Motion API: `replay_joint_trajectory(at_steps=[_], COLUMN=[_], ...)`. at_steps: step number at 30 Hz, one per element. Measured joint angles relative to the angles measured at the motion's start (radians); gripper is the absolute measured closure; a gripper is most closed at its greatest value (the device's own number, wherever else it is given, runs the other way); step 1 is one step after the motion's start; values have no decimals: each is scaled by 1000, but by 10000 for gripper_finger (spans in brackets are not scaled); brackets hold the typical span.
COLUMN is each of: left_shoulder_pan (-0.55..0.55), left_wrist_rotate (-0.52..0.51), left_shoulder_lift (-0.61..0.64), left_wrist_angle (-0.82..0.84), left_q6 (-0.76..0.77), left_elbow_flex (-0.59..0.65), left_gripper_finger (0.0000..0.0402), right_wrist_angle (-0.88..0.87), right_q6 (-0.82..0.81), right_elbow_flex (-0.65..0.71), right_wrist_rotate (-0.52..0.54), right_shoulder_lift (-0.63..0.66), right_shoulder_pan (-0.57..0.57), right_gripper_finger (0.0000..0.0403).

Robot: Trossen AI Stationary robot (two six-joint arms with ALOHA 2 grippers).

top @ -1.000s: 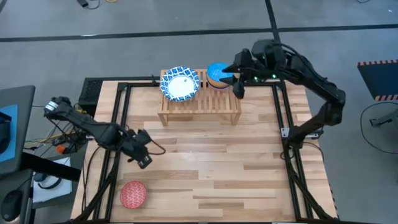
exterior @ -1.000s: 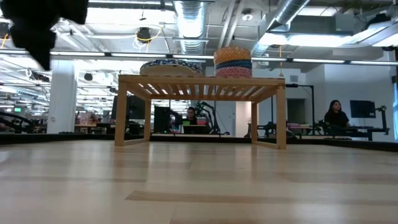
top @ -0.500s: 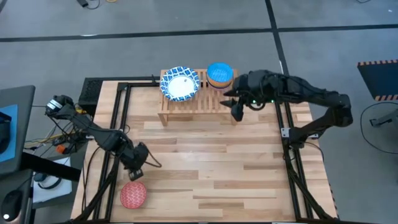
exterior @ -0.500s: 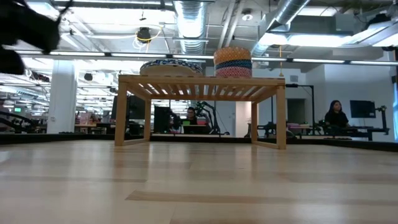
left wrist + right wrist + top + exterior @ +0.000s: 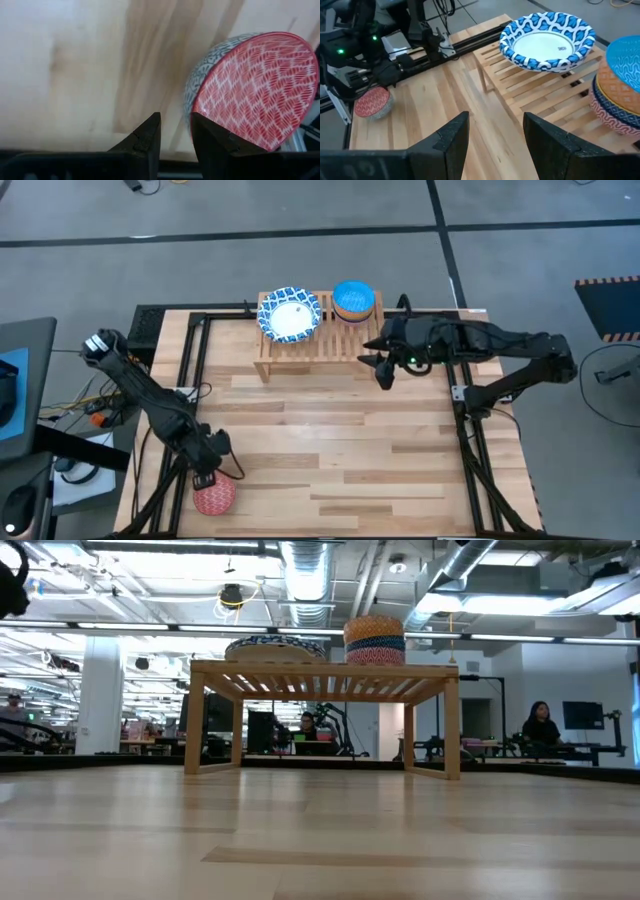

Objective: Place and stack bowls onto a shelf
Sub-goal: Stack the gray red patterned bowl on top of the orange blue patterned bowl on the shelf

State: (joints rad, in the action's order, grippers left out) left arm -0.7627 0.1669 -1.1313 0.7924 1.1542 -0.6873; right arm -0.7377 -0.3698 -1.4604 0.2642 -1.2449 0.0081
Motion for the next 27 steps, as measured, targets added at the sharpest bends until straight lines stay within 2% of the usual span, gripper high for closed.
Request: replay_joint_trajectory(at_steps=[5,13,21,24,27], left_shoulder_pan=[-22,-49,-52,-51,-44], left_wrist_rotate=[7,-1,4,17,19], left_shoulder_lift=[-28,-115,-248,-266,-266], left_wrist_angle=[-122,-153,-163,-155,-171], left_q6=[13,3,11,33,69], left_elbow_flex=[23,23,22,20,19], left_gripper_finger=[310,318,359,388,393], right_wrist_angle=[21,22,-31,-58,-65], right_q6=[0,0,-47,-77,-139], right_elbow_flex=[10,10,10,10,41], right_wrist_rotate=[-1,-2,59,88,121], right_shoulder_lift=[-3,-3,-4,-4,-3], right_shoulder_pan=[-1,1,50,77,100], right_gripper_finger=[191,191,191,191,191])
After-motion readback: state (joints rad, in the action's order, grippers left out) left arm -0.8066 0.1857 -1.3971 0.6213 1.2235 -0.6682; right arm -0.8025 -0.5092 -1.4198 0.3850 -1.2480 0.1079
